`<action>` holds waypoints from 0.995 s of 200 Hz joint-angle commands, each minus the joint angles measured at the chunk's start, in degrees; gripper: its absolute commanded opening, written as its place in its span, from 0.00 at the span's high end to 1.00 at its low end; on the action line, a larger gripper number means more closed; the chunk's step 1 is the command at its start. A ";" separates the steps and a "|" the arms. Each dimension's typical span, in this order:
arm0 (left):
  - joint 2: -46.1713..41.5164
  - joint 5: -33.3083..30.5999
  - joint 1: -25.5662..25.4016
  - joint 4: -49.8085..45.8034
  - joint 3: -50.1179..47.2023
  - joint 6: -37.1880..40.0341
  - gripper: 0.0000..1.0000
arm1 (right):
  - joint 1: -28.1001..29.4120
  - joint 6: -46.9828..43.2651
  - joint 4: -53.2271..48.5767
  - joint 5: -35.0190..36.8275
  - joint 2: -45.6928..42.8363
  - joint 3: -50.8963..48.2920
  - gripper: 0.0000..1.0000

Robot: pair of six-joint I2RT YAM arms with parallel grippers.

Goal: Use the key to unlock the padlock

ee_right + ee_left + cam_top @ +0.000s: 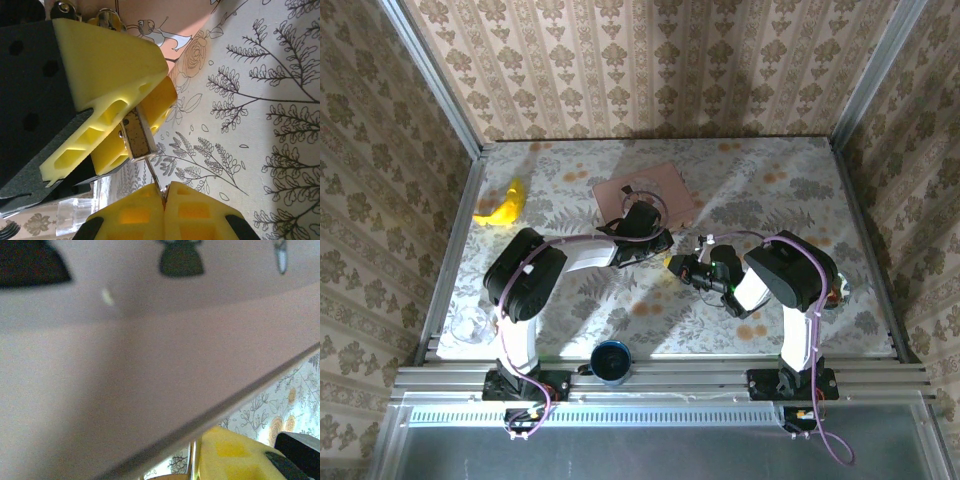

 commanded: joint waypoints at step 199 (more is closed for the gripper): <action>-0.42 5.49 -3.13 3.64 -0.05 -1.50 1.00 | -0.45 -4.56 -13.39 9.43 -4.92 6.50 1.00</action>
